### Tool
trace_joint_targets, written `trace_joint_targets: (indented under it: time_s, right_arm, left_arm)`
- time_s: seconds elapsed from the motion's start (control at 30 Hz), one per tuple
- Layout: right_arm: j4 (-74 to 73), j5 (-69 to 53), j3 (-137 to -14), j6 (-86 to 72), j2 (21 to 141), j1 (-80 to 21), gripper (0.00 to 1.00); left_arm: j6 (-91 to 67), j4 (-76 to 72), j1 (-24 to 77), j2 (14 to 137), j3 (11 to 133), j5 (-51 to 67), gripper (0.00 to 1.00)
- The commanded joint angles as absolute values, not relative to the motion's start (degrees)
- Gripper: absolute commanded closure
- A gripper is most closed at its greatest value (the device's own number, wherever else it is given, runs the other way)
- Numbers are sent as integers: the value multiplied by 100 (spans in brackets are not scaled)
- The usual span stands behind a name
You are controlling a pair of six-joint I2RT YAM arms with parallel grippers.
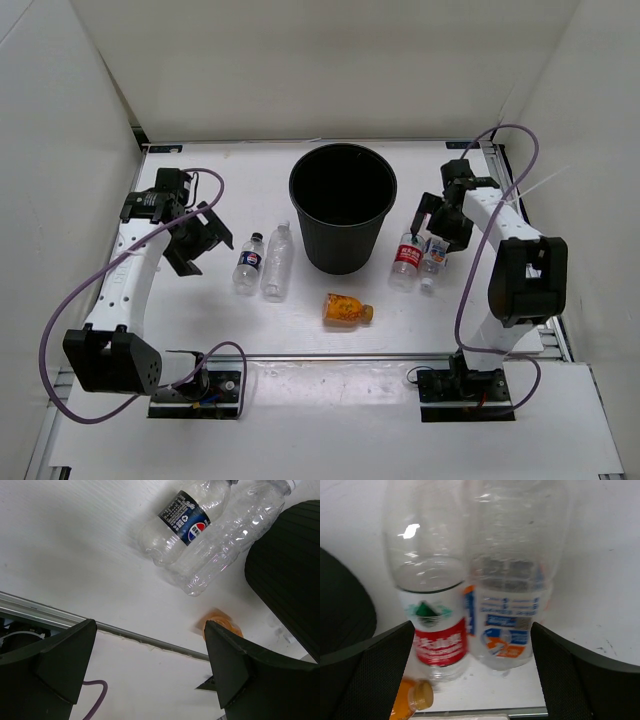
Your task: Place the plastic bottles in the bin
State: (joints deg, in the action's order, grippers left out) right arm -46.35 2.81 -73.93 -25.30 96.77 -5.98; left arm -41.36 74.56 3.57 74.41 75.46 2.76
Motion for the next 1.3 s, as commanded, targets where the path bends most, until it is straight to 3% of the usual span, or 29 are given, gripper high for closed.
trace_joint_targets:
  time_s: [0.0,0.33,0.5,0.63,0.87,1.03,1.27]
  right_arm:
    - [-4403,255,-7366,-2531,9817,-501,0]
    - [-4245,114,-7304,-2584,10292,-132,0]
    - [-4245,-8,-7356,-2636,10599,-18,19]
    - [-4411,-9,-7356,-2724,10513,193,48]
    - [-5694,185,-8181,-3602,8809,325,66]
    - [-5977,-245,-9821,-4096,8412,-25,70]
    - [-5063,-238,-11880,-3081,8893,-1852,54]
  left_arm:
    - [-4069,7365,299,7216,7523,378,0]
    - [-4228,7418,299,7216,7418,325,0]
    - [-4228,7418,299,7391,7418,325,0]
    - [-4228,7418,299,7515,7619,325,0]
    - [-4228,7252,299,7638,7840,272,0]
    - [-4113,6856,299,7638,7840,272,0]
    - [-4113,6355,299,7699,7507,35,0]
